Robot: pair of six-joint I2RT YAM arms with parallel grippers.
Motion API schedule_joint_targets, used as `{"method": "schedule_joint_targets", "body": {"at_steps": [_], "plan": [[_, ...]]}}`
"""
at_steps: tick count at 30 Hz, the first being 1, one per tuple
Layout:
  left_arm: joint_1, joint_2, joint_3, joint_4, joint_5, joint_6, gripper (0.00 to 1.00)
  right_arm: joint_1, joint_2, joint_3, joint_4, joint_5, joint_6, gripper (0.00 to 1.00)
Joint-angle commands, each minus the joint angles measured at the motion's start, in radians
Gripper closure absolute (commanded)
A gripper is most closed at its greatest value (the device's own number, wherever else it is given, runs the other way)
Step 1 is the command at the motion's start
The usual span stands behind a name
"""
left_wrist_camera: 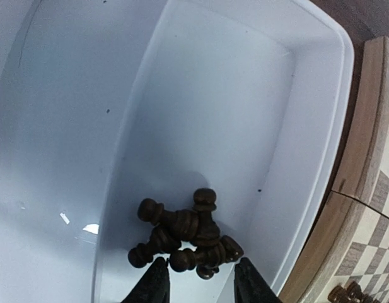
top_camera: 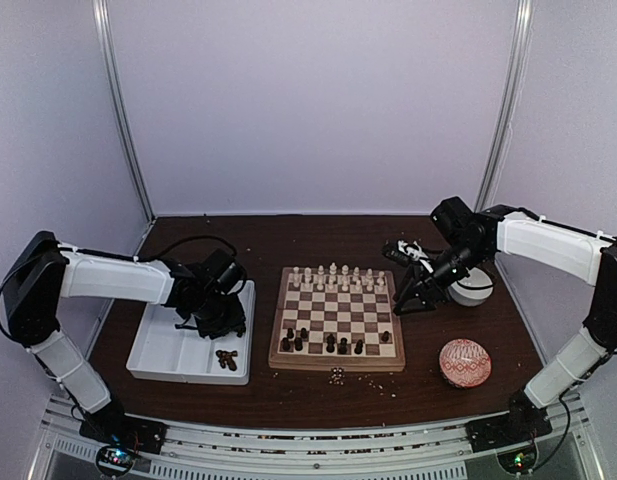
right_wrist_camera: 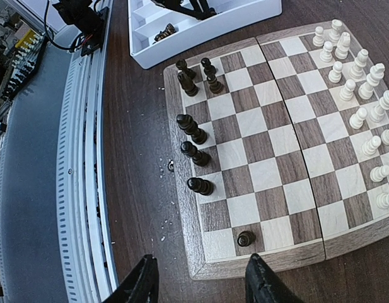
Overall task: Set up the chess pieces on the board
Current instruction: Pick up the pawn from the storage box.
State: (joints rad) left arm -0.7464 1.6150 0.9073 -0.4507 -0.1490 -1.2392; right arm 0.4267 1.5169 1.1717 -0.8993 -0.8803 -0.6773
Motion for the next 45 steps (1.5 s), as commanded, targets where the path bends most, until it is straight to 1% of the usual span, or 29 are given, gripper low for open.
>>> {"method": "schedule_joint_targets", "body": {"at_steps": [1,5,8,10,13,15,18,21,25,27,30,32,34,39,45], "plan": [[0.013,0.056,0.064,0.006,-0.006,-0.103,0.64,-0.005,-0.003,0.023,-0.017,-0.016,-0.011,0.52],[0.022,0.085,0.081,0.002,-0.006,-0.11,0.64,-0.006,-0.003,0.022,-0.02,-0.014,-0.016,0.52],[0.051,0.12,0.094,0.002,-0.003,-0.071,0.66,-0.005,0.001,0.023,-0.023,-0.016,-0.019,0.52],[0.073,0.149,0.105,0.003,-0.005,-0.025,0.69,-0.005,0.004,0.025,-0.027,-0.017,-0.02,0.52],[0.099,0.191,0.142,-0.009,0.009,0.12,0.76,-0.005,0.003,0.025,-0.029,-0.019,-0.02,0.52],[0.103,0.22,0.184,-0.049,0.013,0.212,0.81,-0.005,0.003,0.025,-0.03,-0.022,-0.018,0.52],[0.102,0.241,0.245,-0.123,0.04,0.351,0.86,-0.005,0.005,0.028,-0.029,-0.026,-0.016,0.52],[0.099,0.212,0.24,-0.144,0.064,0.452,0.9,-0.005,0.007,0.028,-0.029,-0.029,-0.015,0.52],[0.094,0.178,0.238,-0.2,0.104,0.561,0.92,-0.005,0.015,0.031,-0.03,-0.036,-0.01,0.52],[0.083,0.162,0.238,-0.232,0.115,0.62,0.92,-0.005,0.019,0.033,-0.031,-0.04,-0.009,0.52],[0.07,0.141,0.228,-0.254,0.116,0.662,0.9,-0.005,0.027,0.037,-0.033,-0.046,-0.009,0.52],[0.069,0.133,0.222,-0.259,0.106,0.668,0.85,-0.004,0.032,0.04,-0.036,-0.049,-0.01,0.52],[0.069,0.137,0.221,-0.265,0.102,0.668,0.83,-0.003,0.035,0.041,-0.039,-0.051,-0.01,0.52],[0.069,0.164,0.218,-0.264,0.101,0.662,0.81,-0.003,0.029,0.038,-0.039,-0.051,-0.009,0.52],[0.062,0.189,0.213,-0.247,0.145,0.683,0.8,-0.003,0.026,0.038,-0.038,-0.051,-0.007,0.52]]}}
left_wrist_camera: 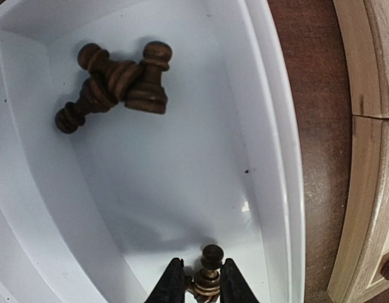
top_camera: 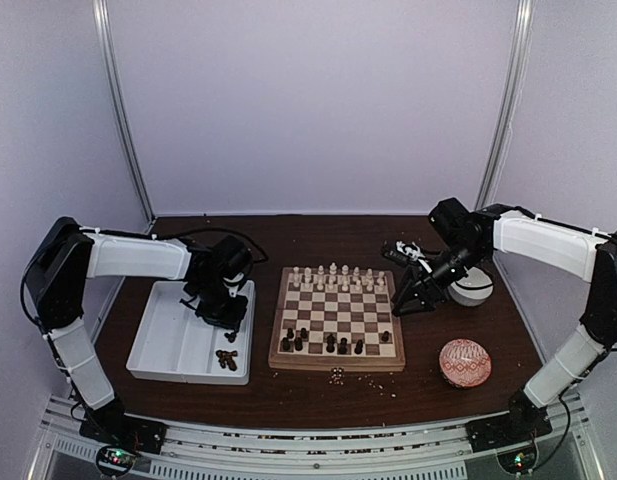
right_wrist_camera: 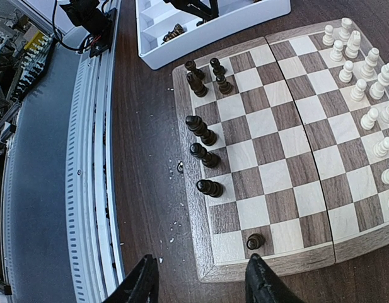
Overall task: Set up the chess pieces on the board
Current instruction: Pick up the pawn from the storage box.
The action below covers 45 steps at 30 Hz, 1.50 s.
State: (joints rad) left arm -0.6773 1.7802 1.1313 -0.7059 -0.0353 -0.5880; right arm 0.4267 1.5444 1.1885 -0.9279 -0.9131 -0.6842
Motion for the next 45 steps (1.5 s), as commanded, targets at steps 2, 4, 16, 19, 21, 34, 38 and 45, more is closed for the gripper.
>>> {"method": "schedule_joint_targets", "body": {"at_steps": [2,4,16,19,21,34,38,45], "plan": [[-0.011,0.035,-0.011,0.009,0.028,0.042,0.8,-0.004,-0.002,0.022,-0.008,-0.018,0.001,0.52],[-0.014,0.045,-0.014,0.011,0.025,0.052,0.81,-0.002,-0.001,0.02,-0.009,-0.018,0.001,0.52],[-0.062,0.059,0.019,-0.111,-0.024,0.053,0.83,-0.002,0.005,0.026,-0.008,-0.023,0.007,0.52],[-0.067,0.041,0.025,-0.136,-0.026,0.067,0.81,-0.001,0.007,0.028,-0.008,-0.024,0.01,0.52],[-0.067,0.034,0.022,-0.139,-0.038,0.082,0.88,-0.001,0.008,0.028,-0.006,-0.024,0.012,0.52],[-0.067,-0.133,0.06,-0.113,-0.132,0.02,1.0,0.013,-0.04,0.09,-0.017,-0.075,0.078,0.52],[-0.068,-0.265,0.025,-0.007,-0.076,0.055,1.0,0.034,-0.034,0.143,-0.012,-0.082,0.117,0.52],[-0.067,-0.447,-0.085,0.29,0.167,0.146,1.0,0.06,0.054,0.202,0.068,-0.131,0.286,0.52]]}}
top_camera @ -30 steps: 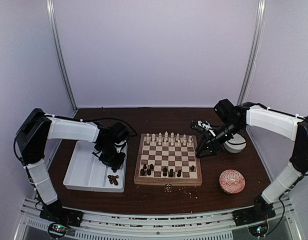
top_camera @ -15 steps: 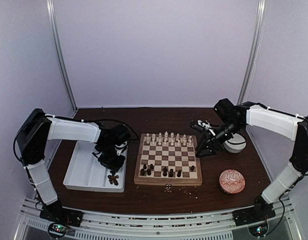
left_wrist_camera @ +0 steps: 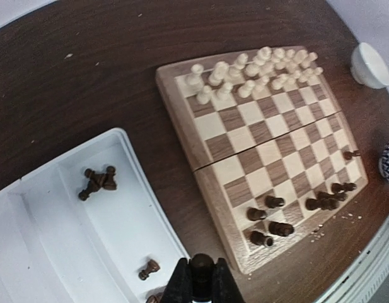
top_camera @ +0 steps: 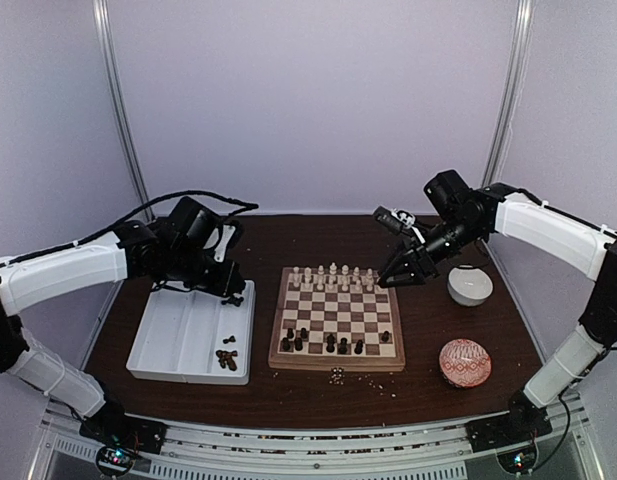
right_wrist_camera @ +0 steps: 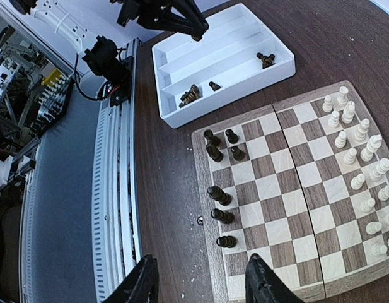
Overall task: Set up the chess pieces on the board
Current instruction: Pick up the pawn from the storage box, then place the pawn on the chessboard.
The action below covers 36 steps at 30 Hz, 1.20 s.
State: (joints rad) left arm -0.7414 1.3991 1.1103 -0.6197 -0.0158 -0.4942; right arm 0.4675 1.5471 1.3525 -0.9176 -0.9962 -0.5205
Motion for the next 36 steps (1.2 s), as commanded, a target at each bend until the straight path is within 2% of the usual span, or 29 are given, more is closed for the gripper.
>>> {"method": "schedule_joint_targets", "body": {"at_steps": [1,5,7,11,13,16,21,23,30,36], "plan": [[-0.003,-0.082,-0.07,0.218,0.151,0.052,1.0,0.031,0.066,0.054,0.058,-0.047,0.134,0.53],[-0.002,-0.114,-0.075,0.199,0.132,0.038,1.0,0.106,0.086,0.12,0.02,0.029,0.126,0.53],[-0.003,-0.137,-0.106,0.265,0.167,0.015,1.0,0.137,0.072,0.127,0.052,0.047,0.148,0.52],[-0.001,-0.154,-0.241,0.64,0.247,-0.155,1.0,0.168,0.042,0.121,0.143,0.06,0.193,0.52],[-0.002,-0.109,-0.237,0.756,0.263,-0.195,1.0,0.17,0.041,0.137,0.122,0.084,0.167,0.52],[-0.01,-0.022,-0.199,0.812,0.267,-0.077,1.0,0.16,0.024,0.117,0.086,0.098,0.129,0.52],[-0.019,0.122,-0.258,1.028,0.209,0.164,1.0,0.136,-0.079,-0.013,0.156,0.117,0.134,0.52],[-0.019,0.188,-0.244,1.045,0.224,0.229,1.0,0.129,-0.108,-0.024,0.144,0.138,0.12,0.52],[-0.019,0.374,-0.259,1.141,0.293,0.302,0.99,0.107,-0.135,-0.028,0.09,0.194,0.084,0.52],[-0.019,0.461,-0.275,1.186,0.3,0.325,0.98,0.105,-0.113,-0.023,0.093,0.206,0.094,0.52]]}}
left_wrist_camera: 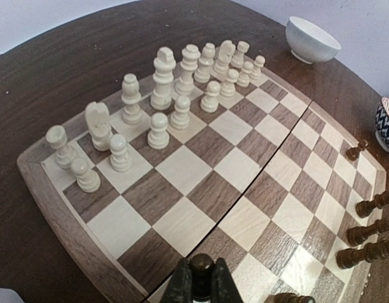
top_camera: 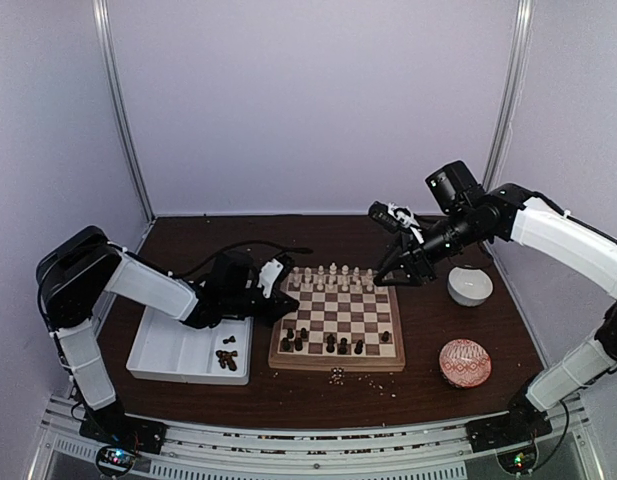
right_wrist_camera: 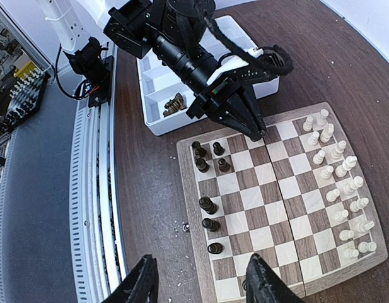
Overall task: Set up the chess pieces on the board
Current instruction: Place the pawn on the chessboard, then pick up the pawn from the chessboard.
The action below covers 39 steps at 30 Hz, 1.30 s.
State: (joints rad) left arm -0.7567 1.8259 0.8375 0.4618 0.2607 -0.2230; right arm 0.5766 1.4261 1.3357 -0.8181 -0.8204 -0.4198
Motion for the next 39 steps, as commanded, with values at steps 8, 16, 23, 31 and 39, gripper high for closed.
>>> {"method": "schedule_joint_targets", "body": {"at_steps": [8,16,23,31,39], "plan": [[-0.004,0.072,0.038,-0.002,-0.017,0.106,0.92,-0.005,0.039,0.009,-0.018,0.026,-0.013,0.52],[-0.004,0.033,0.076,-0.116,-0.018,0.117,0.81,-0.006,0.036,-0.013,-0.011,0.002,-0.019,0.52],[-0.005,0.011,0.133,-0.241,-0.001,0.104,0.78,-0.006,0.03,-0.036,-0.008,-0.015,-0.025,0.52],[-0.004,-0.009,0.2,-0.415,-0.034,0.112,0.8,-0.006,0.035,-0.053,0.013,-0.033,-0.027,0.52],[-0.004,0.033,0.257,-0.507,-0.051,0.122,0.79,-0.006,0.034,-0.062,0.008,-0.043,-0.039,0.52]]}}
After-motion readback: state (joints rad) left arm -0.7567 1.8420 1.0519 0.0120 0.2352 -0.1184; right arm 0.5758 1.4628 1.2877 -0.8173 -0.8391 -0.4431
